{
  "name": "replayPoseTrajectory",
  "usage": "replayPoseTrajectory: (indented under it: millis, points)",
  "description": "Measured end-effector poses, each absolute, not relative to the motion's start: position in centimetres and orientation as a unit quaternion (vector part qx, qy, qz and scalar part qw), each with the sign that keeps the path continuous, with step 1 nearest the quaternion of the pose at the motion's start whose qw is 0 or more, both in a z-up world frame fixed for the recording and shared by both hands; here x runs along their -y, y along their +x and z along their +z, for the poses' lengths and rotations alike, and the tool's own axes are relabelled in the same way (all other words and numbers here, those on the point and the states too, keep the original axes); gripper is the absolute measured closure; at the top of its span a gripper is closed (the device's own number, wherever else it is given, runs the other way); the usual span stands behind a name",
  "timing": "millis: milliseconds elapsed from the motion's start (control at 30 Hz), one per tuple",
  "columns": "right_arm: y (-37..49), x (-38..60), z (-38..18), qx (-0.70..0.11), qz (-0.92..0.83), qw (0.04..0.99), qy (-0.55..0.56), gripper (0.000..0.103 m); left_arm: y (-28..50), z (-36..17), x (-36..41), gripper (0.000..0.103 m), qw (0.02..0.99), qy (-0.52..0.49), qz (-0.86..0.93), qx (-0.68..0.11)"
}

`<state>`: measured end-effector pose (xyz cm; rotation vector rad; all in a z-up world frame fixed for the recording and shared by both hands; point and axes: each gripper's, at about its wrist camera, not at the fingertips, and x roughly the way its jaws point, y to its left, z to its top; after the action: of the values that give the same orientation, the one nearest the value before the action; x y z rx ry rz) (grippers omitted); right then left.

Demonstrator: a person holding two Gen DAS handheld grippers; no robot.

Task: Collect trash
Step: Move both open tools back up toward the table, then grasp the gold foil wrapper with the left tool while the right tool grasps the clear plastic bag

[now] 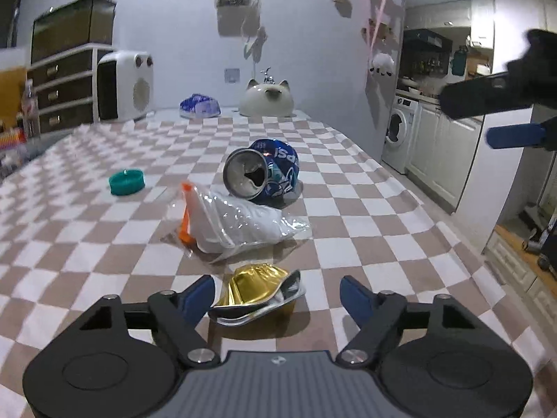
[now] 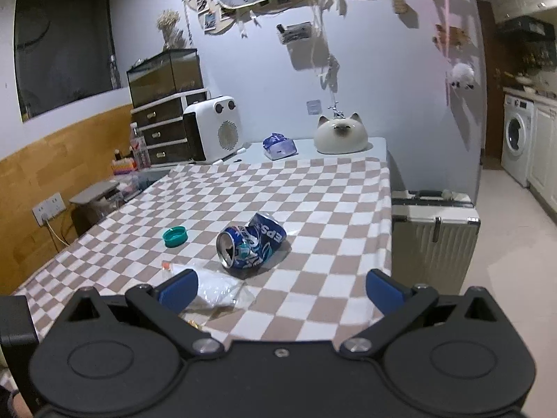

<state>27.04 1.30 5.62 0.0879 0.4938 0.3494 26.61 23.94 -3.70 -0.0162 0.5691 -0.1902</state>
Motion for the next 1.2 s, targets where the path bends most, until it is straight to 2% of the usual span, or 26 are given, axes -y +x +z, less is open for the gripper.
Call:
replayPoseTrajectory:
  millis: [33, 100, 233, 300, 533, 567, 700, 767, 800, 867, 933, 967, 1033, 1167, 1200]
  points:
    - [27.6, -1.8, 5.7, -0.243, 0.172, 0.954, 0.038, 0.000, 26.8, -3.8, -24.2, 0.028, 0.954, -0.015, -0.093, -0.284]
    - [28.6, -2.9, 5.6, -0.247, 0.173, 0.953, 0.031, 0.000, 27.2, -4.0, -24.6, 0.042, 0.951, -0.029, -0.087, -0.295]
    - [31.0, -5.6, 4.8, -0.263, 0.183, 0.947, 0.015, 0.000, 27.5, -4.2, -25.5, 0.054, 0.949, -0.053, -0.079, -0.301]
    - [32.1, -7.1, 4.1, -0.274, 0.192, 0.942, 0.005, 0.000, 27.4, -4.2, -25.6, 0.067, 0.949, -0.059, -0.077, -0.300]
    - [34.5, -12.7, 2.4, -0.305, 0.224, 0.925, -0.040, 0.000, 26.9, -3.9, -25.7, 0.071, 0.952, -0.063, -0.090, -0.286]
    - [34.7, -13.5, 2.3, -0.307, 0.226, 0.923, -0.045, 0.000, 26.8, -3.8, -25.6, 0.075, 0.952, -0.061, -0.095, -0.284]
    - [35.6, -16.5, 1.7, -0.315, 0.234, 0.917, -0.068, 0.000, 26.7, -3.8, -25.4, 0.075, 0.952, -0.060, -0.105, -0.280]
    - [36.0, -17.6, 1.0, -0.318, 0.233, 0.914, -0.092, 0.009, 26.6, -3.8, -25.4, 0.075, 0.952, -0.060, -0.107, -0.279]
    - [36.2, -17.8, 0.7, -0.322, 0.231, 0.913, -0.102, 0.019, 26.6, -3.8, -25.4, 0.075, 0.952, -0.061, -0.108, -0.278]
    - [36.6, -17.4, 0.3, -0.331, 0.233, 0.909, -0.097, 0.027, 26.5, -3.8, -25.4, 0.075, 0.953, -0.061, -0.109, -0.277]
    - [36.5, -16.4, 0.6, -0.335, 0.240, 0.908, -0.078, 0.055, 26.5, -3.8, -25.4, 0.075, 0.953, -0.060, -0.110, -0.276]
    - [36.4, -15.7, 0.8, -0.336, 0.240, 0.908, -0.073, 0.061, 26.5, -3.8, -25.4, 0.075, 0.953, -0.059, -0.110, -0.275]
    - [36.0, -14.5, 1.1, -0.333, 0.231, 0.912, -0.069, 0.086, 26.4, -3.8, -25.3, 0.075, 0.953, -0.057, -0.111, -0.275]
    - [34.9, -11.0, 1.6, -0.321, 0.201, 0.924, -0.061, 0.091, 26.3, -3.8, -24.9, 0.074, 0.953, -0.048, -0.115, -0.277]
    - [34.6, -10.2, 1.6, -0.318, 0.195, 0.926, -0.058, 0.092, 26.3, -3.7, -24.9, 0.069, 0.953, -0.045, -0.115, -0.278]
